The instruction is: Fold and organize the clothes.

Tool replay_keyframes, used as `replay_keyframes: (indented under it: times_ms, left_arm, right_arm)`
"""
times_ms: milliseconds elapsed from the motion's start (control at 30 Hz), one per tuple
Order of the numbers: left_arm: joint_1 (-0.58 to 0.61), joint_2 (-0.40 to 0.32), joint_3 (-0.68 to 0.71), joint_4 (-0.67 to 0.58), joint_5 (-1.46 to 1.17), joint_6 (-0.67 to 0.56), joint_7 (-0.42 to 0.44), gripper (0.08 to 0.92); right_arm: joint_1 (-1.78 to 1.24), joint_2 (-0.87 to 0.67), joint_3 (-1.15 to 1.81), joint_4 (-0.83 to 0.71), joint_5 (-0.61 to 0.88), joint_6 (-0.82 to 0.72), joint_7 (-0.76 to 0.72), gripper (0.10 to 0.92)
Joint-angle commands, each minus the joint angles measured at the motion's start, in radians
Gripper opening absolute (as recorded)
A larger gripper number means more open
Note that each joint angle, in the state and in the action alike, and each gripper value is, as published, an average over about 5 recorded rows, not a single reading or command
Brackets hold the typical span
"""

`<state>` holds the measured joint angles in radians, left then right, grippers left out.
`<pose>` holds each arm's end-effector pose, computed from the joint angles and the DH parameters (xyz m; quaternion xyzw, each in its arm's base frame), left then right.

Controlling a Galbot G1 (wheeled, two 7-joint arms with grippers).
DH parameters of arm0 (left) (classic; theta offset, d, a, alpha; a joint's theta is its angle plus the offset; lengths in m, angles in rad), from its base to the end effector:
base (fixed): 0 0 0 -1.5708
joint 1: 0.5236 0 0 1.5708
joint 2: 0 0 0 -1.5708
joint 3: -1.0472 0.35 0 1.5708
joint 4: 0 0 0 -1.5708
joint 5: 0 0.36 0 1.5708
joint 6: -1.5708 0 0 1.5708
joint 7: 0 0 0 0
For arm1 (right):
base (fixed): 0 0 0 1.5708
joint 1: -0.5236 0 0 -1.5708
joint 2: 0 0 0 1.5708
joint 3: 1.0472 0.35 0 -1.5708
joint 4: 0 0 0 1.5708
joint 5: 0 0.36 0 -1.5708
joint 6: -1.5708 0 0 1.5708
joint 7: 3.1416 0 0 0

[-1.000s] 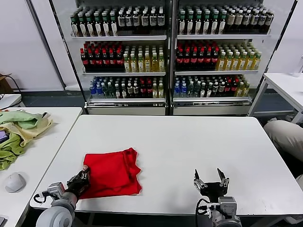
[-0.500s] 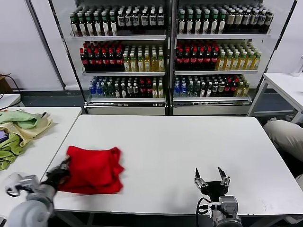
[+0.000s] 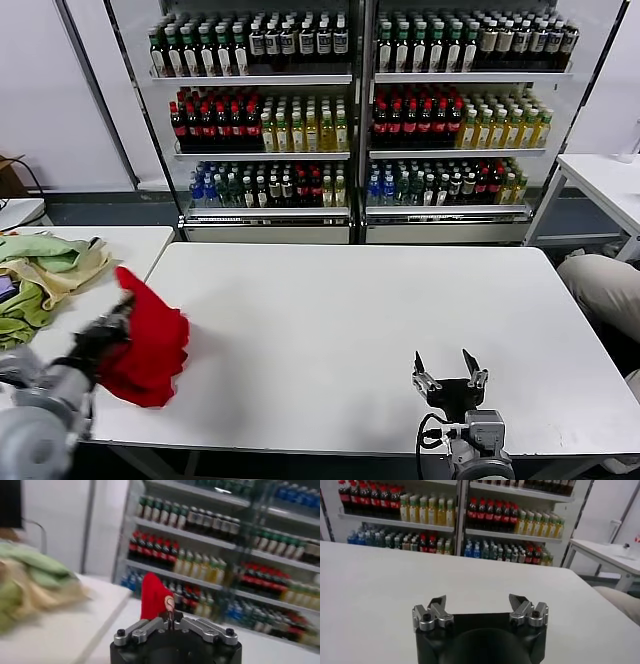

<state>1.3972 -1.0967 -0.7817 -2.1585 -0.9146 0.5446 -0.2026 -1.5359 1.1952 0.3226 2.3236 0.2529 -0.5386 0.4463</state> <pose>0.2382 0.1367 -0.1922 -0.0065 -0.9777 0.1471 0.1497 0.1729 0.0107 -0.2232 -0.0169 -0.9837 0.0635 0.1672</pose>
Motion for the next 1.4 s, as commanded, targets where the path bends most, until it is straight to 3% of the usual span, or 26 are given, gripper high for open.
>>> replay_keyframes:
  times_ms: [33, 267, 400, 500, 733, 867, 1000, 1133, 1267, 1400]
  left_arm:
    - [-0.118, -0.371, 0.764, 0.086, 0.312, -0.023, 0.03, 0.099]
    - [-0.285, -0.511, 0.75, 0.313, 0.425, -0.14, -0.064, 0.099]
    - [-0.341, -0.529, 0.735, 0.361, 0.44, -0.19, -0.096, 0.099]
    - [-0.337, -0.48, 0.733, 0.309, 0.466, -0.194, -0.066, 0.125]
    - [-0.336, -0.304, 0.588, 0.184, 0.528, -0.206, -0.01, 0.318]
    - [-0.235, -0.145, 0.38, 0.102, 0.656, -0.297, 0.097, 0.43]
    - [-0.119, -0.046, 0.136, 0.152, 0.862, -0.457, 0.208, 0.543]
    - [-0.066, -0.039, 0.046, 0.185, 0.854, -0.488, 0.229, 0.664]
    - [-0.046, -0.074, 0.057, 0.18, 0.848, -0.499, 0.229, 0.771]
    - [-0.055, -0.099, 0.092, 0.184, 0.854, -0.502, 0.228, 0.817]
  right_arm:
    - [0.0, 0.0, 0.0, -0.003, -0.002, -0.001, 0.001, 0.823]
    - [0.0, 0.001, 0.002, 0.007, -0.004, -0.001, 0.0, 0.823]
    - [0.009, -0.009, 0.007, 0.016, -0.003, -0.004, -0.001, 0.823]
    - [0.031, -0.021, 0.009, 0.015, 0.001, -0.007, -0.005, 0.823]
    - [0.118, -0.042, -0.018, -0.027, 0.023, 0.003, -0.049, 0.823]
    - [0.222, -0.031, -0.083, -0.092, 0.133, -0.001, -0.065, 0.823]
    - [0.345, 0.032, -0.216, -0.186, 0.312, -0.037, -0.019, 0.823]
    - [0.442, 0.111, -0.356, -0.317, 0.404, -0.041, 0.018, 0.823]
    - [0.505, 0.164, -0.392, -0.459, 0.477, -0.042, 0.084, 0.823]
    - [0.513, 0.178, -0.396, -0.508, 0.496, -0.042, 0.112, 0.823]
